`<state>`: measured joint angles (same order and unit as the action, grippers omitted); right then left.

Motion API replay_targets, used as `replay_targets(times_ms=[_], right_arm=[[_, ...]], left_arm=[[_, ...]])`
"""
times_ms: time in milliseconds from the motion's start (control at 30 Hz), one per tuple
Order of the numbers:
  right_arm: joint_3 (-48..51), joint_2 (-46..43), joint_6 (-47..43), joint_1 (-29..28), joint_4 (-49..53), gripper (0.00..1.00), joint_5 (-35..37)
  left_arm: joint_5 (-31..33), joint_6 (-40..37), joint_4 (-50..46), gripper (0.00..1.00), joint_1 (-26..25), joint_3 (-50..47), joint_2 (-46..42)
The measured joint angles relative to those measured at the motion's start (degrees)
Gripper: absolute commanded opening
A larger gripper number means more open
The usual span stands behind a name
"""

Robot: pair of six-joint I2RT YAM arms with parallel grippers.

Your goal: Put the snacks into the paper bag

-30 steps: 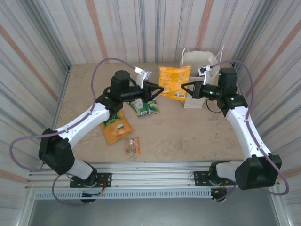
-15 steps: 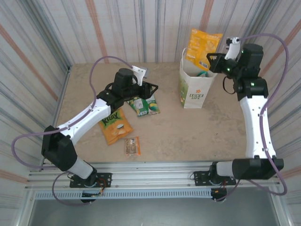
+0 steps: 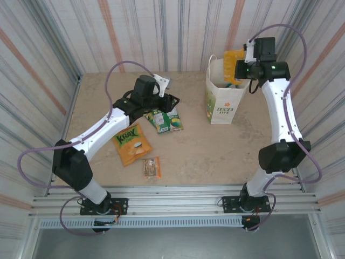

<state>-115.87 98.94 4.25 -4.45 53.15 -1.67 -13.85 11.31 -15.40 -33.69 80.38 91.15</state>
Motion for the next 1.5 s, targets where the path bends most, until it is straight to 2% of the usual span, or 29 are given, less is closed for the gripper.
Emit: replay_targets(times_ms=[233, 333, 400, 800, 1033, 1200, 1500], right_arm=[[-6.99, 7.04, -3.39, -1.68, 7.58, 0.13, 4.61], [-8.68, 8.98, -3.76, -1.66, 10.03, 0.31, 5.31], [-9.49, 9.64, -4.17, -1.66, 11.1, 0.38, 5.62], [-9.42, 7.21, -4.7, -4.17, 13.77, 0.41, 6.4], [2.19, -6.34, -2.89, -10.88, 9.66, 0.42, 4.79], [16.41, -16.92, 0.15, -17.94, 2.12, 0.44, 1.9], [31.82, -20.55, 6.69, -30.64, -10.1, 0.44, -1.44]], left_arm=[[0.0, 0.0, -0.07, 0.5, 0.39, 0.0, 0.04], [0.0, 0.0, -0.35, 0.5, 0.68, 0.0, 0.04], [0.02, 0.0, -0.68, 0.5, 0.81, 0.0, 0.04], [0.31, 1.14, -3.61, 0.51, 1.09, -1.53, -2.89], [0.48, 4.31, -7.06, 0.51, 1.14, -4.96, -6.05], [0.9, 7.91, -10.4, 0.54, 1.79, -9.42, -9.42], [1.2, 14.45, -14.84, 0.61, 4.94, -19.52, -19.41]])
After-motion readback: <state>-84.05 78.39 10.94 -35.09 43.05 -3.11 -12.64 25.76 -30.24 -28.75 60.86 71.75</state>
